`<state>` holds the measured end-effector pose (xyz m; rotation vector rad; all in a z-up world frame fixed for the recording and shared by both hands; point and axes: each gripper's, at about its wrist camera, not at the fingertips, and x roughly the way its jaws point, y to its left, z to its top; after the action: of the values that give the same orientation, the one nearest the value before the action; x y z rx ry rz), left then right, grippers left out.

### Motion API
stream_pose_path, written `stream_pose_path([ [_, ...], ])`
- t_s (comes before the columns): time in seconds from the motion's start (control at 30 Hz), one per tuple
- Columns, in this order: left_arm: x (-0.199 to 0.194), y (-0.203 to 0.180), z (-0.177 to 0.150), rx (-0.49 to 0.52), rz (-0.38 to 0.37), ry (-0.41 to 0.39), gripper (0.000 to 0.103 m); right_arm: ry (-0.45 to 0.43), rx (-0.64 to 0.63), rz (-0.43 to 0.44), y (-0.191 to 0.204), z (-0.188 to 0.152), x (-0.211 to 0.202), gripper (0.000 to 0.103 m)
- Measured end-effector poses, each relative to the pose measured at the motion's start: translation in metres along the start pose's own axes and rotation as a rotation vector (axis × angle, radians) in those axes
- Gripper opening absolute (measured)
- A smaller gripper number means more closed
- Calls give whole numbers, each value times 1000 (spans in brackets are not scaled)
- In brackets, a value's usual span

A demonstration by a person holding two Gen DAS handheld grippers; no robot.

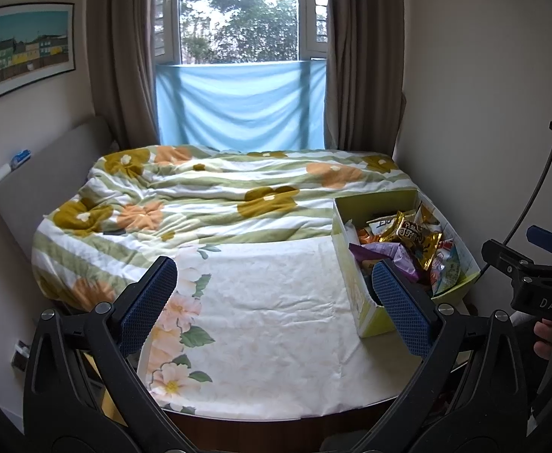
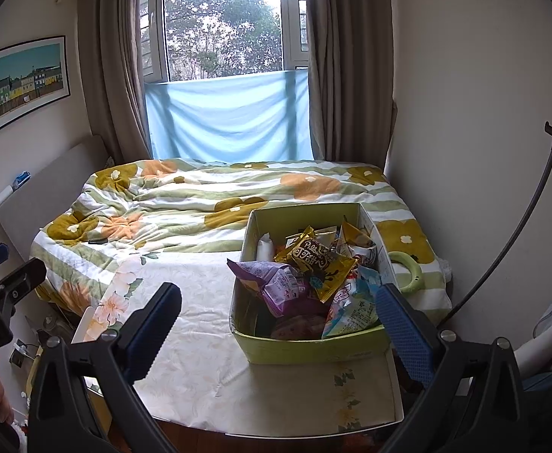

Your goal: Organize snacks

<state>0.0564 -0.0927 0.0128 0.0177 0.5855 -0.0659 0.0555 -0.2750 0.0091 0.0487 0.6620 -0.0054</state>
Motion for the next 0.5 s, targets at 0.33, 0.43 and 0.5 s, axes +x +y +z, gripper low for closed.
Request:
stream_pose_path([
  [0.33, -12, 3, -3, 9, 31, -25, 103, -3, 5, 2, -1, 3, 2, 102],
  [0.43, -16, 3, -3, 14, 28, -37, 103, -2, 4, 3, -2, 3, 2, 102],
  [0.5, -19, 4, -3, 11, 30, -45, 103, -2, 5, 5, -2, 4, 3, 102],
])
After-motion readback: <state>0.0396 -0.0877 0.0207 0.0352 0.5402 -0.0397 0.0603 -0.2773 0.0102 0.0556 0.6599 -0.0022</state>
